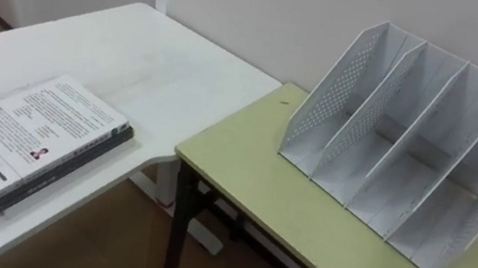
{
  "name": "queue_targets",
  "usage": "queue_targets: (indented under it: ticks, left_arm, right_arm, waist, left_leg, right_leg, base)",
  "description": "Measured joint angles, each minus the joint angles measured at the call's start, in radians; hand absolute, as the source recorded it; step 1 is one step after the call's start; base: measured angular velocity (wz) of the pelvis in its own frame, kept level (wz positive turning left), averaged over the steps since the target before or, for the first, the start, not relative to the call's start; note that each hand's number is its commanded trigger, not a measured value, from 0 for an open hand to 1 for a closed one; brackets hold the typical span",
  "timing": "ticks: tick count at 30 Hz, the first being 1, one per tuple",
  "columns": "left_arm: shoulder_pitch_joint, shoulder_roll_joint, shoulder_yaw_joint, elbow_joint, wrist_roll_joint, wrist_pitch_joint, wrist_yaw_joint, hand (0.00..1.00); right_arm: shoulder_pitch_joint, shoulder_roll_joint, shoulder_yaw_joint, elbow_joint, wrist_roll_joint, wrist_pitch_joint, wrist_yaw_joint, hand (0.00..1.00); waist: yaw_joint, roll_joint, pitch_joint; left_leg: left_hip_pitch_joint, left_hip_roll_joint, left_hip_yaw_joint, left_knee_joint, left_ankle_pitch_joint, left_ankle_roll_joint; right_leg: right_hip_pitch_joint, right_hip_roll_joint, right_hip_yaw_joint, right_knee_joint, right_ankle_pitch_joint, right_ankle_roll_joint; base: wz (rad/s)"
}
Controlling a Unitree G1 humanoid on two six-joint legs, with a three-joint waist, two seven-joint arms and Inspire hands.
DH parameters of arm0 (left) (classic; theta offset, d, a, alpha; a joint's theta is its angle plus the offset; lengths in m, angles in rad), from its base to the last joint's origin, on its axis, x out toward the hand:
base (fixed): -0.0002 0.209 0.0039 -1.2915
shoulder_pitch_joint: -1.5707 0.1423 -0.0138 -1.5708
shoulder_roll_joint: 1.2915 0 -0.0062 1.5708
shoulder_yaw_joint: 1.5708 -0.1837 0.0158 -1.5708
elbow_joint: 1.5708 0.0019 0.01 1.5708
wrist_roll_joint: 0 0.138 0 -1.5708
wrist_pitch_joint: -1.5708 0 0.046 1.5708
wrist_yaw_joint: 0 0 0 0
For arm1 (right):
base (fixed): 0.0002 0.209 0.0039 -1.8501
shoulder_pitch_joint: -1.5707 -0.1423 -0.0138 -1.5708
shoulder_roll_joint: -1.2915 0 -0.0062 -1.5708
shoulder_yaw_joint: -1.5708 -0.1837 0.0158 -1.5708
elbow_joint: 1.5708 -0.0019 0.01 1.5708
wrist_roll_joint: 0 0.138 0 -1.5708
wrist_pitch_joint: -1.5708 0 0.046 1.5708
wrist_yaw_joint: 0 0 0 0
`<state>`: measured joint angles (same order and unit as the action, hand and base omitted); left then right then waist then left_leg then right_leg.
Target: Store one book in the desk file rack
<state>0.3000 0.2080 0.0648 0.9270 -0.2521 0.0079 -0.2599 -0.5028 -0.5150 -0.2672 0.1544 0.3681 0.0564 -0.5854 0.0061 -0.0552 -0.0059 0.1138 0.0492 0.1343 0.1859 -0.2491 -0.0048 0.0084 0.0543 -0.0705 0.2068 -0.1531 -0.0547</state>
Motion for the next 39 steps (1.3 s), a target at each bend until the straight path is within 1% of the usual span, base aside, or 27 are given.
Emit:
queue_targets:
  ticks: [5, 9, 10, 11, 14, 22, 27, 28, 32, 35, 39]
  left_arm:
    - [0.000, 0.000, 0.011, -0.001, 0.001, 0.016, 0.013, 0.00]
    - [0.000, 0.001, 0.012, 0.000, 0.001, 0.021, 0.013, 0.00]
    - [0.000, 0.001, 0.013, 0.000, 0.001, 0.025, 0.013, 0.00]
    - [0.000, 0.001, 0.015, 0.000, 0.001, 0.028, 0.013, 0.00]
    - [0.000, 0.002, 0.019, 0.000, 0.001, 0.028, 0.013, 0.00]
    - [0.000, 0.003, 0.020, 0.001, 0.001, 0.028, 0.018, 0.00]
    - [0.000, 0.003, 0.022, 0.002, -0.001, 0.028, 0.018, 0.00]
    - [0.000, 0.003, 0.022, 0.001, -0.001, 0.028, 0.018, 0.00]
    - [0.000, 0.003, 0.032, 0.004, 0.000, 0.029, 0.012, 0.00]
    - [0.000, 0.003, 0.033, 0.004, 0.000, 0.029, 0.012, 0.00]
    - [0.000, 0.003, 0.036, 0.003, 0.000, 0.033, 0.011, 0.00]
  right_arm:
    - [0.000, -0.001, 0.001, 0.079, 0.092, 0.004, 0.040, 1.00]
    - [0.000, -0.001, 0.005, 0.135, 0.121, 0.010, 0.047, 1.00]
    - [0.000, -0.001, 0.005, 0.153, 0.124, 0.011, 0.053, 1.00]
    - [0.000, -0.001, 0.008, 0.165, 0.131, 0.011, 0.056, 1.00]
    - [0.000, -0.001, 0.010, 0.195, 0.133, 0.011, 0.070, 1.00]
    - [0.000, -0.001, 0.011, 0.214, 0.137, 0.011, 0.073, 1.00]
    - [-0.016, -0.001, 0.011, 0.247, 0.136, 0.011, 0.074, 1.00]
    - [-0.026, -0.001, 0.012, 0.266, 0.136, 0.011, 0.074, 1.00]
    - [-0.057, -0.001, 0.013, 0.347, 0.128, 0.011, 0.074, 1.00]
    - [-0.057, -0.001, 0.017, 0.373, 0.095, 0.011, 0.072, 1.00]
    - [-0.057, -0.001, 0.020, 0.390, 0.092, 0.012, 0.065, 1.00]
  waist:
    - [0.002, -0.007, -0.0009]
    - [0.003, -0.007, -0.0005]
    - [0.004, -0.006, 0.0001]
    - [0.004, -0.006, 0.0027]
    - [0.005, -0.007, 0.0045]
    - [0.010, -0.011, 0.0053]
    - [0.024, -0.014, 0.0051]
    - [0.025, -0.015, 0.0057]
    - [0.029, -0.019, 0.0081]
    - [0.034, -0.020, 0.0083]
    - [0.036, -0.020, 0.0081]
  left_leg:
    - [0.005, 0.000, -0.001, 0.003, 0.000, 0.000]
    - [0.006, 0.000, -0.001, 0.005, 0.000, 0.000]
    - [0.008, 0.000, -0.001, 0.005, 0.001, -0.001]
    - [0.008, 0.000, 0.000, 0.004, 0.001, -0.001]
    - [0.010, 0.000, 0.000, 0.003, 0.001, -0.001]
    - [-0.001, -0.001, -0.002, -0.003, 0.001, -0.001]
    - [0.000, -0.001, -0.017, -0.007, 0.001, -0.001]
    - [0.001, -0.002, -0.032, -0.008, 0.001, -0.001]
    - [0.008, -0.003, -0.047, -0.006, 0.001, -0.001]
    - [0.008, -0.004, -0.048, -0.005, 0.002, 0.000]
    - [0.008, -0.005, -0.049, -0.004, 0.003, 0.000]
  right_leg:
    - [0.008, -0.002, -0.006, 0.000, 0.001, -0.001]
    - [0.011, -0.003, -0.009, -0.001, 0.002, -0.001]
    - [0.010, -0.002, -0.008, -0.001, 0.002, -0.002]
    - [0.009, -0.002, -0.008, -0.002, 0.002, -0.002]
    - [0.006, -0.001, -0.005, -0.003, 0.001, -0.002]
    - [-0.004, -0.001, -0.005, -0.003, 0.001, -0.002]
    - [-0.003, -0.001, -0.006, -0.002, 0.001, -0.002]
    - [-0.001, -0.001, -0.008, -0.002, 0.001, -0.002]
    - [0.010, -0.001, -0.016, -0.004, 0.002, -0.002]
    - [0.011, -0.001, -0.016, -0.003, 0.002, -0.002]
    - [0.010, -0.002, -0.014, -0.003, 0.002, -0.002]
  base:
    - [0.03]
    - [0.02]
    - [0.00]
    - [0.00]
    - [-0.02]
    - [0.00]
    - [0.00]
    - [0.04]
    - [0.07]
    - [0.01]
    - [0.00]
